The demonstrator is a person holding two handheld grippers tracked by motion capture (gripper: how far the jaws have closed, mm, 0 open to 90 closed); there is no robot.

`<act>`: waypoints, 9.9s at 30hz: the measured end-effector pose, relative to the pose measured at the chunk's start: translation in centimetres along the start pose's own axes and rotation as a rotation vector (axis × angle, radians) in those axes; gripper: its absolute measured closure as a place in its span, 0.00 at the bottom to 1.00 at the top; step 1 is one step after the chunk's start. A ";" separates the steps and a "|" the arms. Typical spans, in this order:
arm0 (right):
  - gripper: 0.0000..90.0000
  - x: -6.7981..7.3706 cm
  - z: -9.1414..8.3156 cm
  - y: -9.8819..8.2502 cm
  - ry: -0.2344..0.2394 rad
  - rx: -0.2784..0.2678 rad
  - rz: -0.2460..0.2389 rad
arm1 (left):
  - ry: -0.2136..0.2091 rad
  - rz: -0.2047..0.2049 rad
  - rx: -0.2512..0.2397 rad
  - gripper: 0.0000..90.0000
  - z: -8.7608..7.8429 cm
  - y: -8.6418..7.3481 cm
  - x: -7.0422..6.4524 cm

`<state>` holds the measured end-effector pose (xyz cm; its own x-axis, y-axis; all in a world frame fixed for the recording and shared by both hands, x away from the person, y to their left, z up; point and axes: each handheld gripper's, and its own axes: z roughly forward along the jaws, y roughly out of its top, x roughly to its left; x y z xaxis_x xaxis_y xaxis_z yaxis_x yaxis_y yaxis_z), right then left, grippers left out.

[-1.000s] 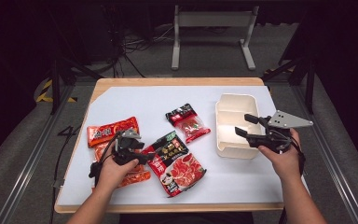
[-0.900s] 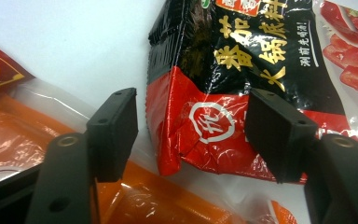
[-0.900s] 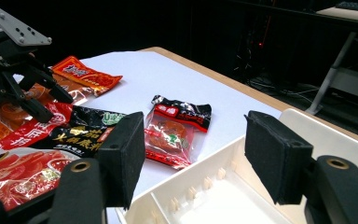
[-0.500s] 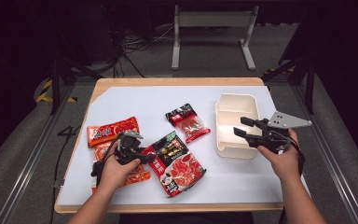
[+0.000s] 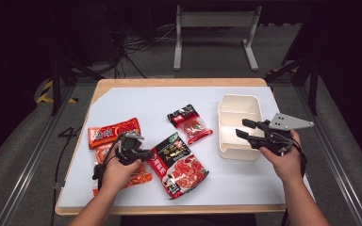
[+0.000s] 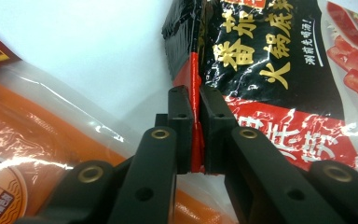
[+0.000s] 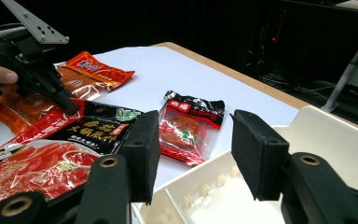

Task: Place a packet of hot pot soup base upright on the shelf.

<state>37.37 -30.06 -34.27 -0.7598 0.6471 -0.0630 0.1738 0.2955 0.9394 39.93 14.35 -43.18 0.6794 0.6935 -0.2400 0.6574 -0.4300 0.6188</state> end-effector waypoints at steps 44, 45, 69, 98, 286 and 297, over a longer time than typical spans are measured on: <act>0.54 2.0 0.4 3.1 0.101 -0.011 0.031 | 0.023 0.251 -0.491 0.96 -9.6 3.6 -6.2; 0.54 2.3 0.6 3.4 0.118 -0.016 0.036 | 0.029 0.254 -0.495 0.97 -9.7 3.7 -6.3; 0.44 6.0 6.8 7.5 0.263 0.111 -0.014 | 0.014 0.345 -0.513 0.96 -9.7 4.7 -7.5; 0.86 7.2 8.2 8.6 0.262 0.225 -0.058 | -0.013 0.326 -0.538 0.92 -9.7 4.7 -7.7; 0.35 -12.0 -0.6 1.9 -0.305 0.065 0.180 | 0.136 0.049 -0.414 0.37 -9.4 1.1 1.8; 0.33 -8.5 -2.9 1.6 -0.225 0.029 0.195 | 0.135 0.081 -0.411 0.33 -9.8 1.5 1.6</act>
<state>42.32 -37.09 -31.27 -0.5526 0.8324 0.0418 0.3233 0.1679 0.9313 38.81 20.48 -35.31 0.6564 0.7484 -0.0953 0.4008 -0.2389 0.8845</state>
